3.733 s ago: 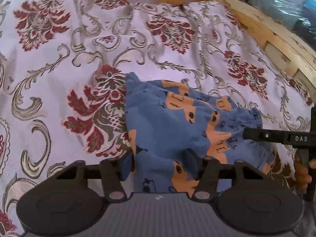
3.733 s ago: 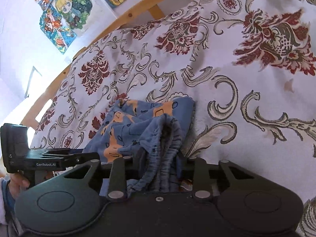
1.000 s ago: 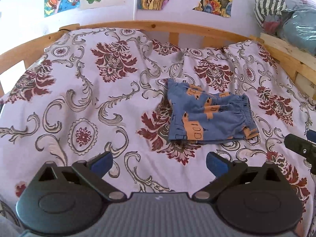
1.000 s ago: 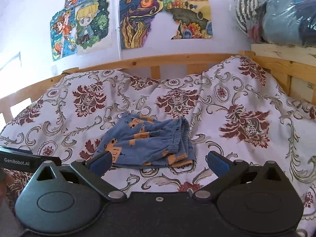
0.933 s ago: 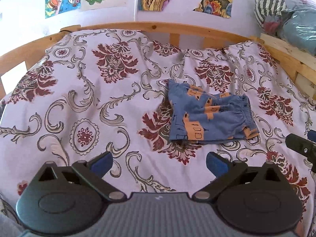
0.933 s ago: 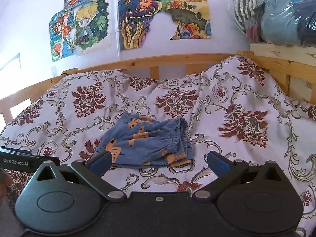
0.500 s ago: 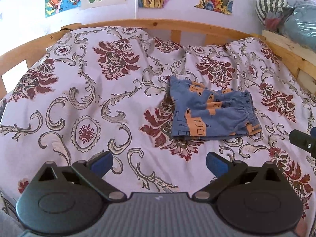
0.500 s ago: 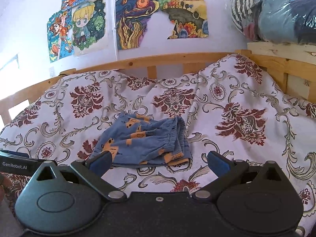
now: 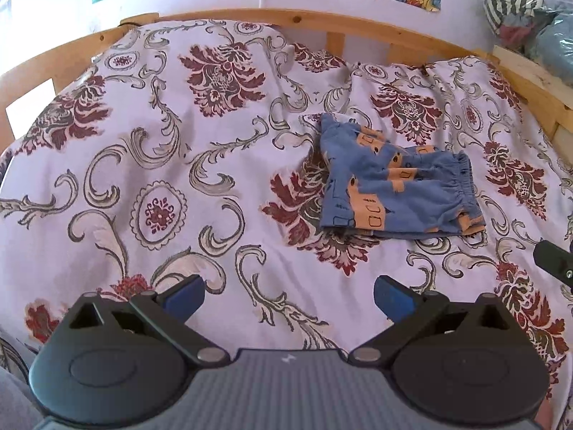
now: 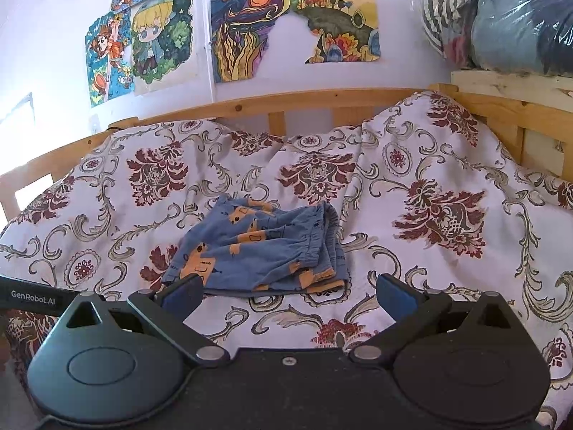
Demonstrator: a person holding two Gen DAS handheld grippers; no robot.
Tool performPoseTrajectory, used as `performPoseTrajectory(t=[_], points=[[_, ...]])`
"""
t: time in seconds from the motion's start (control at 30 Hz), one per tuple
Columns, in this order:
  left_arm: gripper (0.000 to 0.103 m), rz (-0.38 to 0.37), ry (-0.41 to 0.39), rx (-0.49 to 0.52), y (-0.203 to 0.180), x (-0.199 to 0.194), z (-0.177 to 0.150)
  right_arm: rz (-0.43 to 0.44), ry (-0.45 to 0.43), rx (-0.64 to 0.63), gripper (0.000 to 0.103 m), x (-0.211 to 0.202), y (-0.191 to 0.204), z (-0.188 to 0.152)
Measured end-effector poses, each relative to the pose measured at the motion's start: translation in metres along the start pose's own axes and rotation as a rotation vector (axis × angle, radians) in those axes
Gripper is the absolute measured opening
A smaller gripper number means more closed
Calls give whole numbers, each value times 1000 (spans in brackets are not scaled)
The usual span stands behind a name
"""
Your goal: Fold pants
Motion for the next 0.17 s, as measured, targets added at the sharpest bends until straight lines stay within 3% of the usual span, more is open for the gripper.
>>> performPoseTrajectory(t=[0.17], points=[[103, -1, 8, -4, 0, 1, -1, 3, 7, -6, 102, 1, 1, -1]])
Point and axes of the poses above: each gripper's, at about its wrist camera, not at the fingertips, and x roughly the way its jaws point, y to its left, z to its top, the point moved 2 cm from there along x, roughly the way its jaws point, and after that the axes turned 11 degrees about -y, right-handed, at the moved point
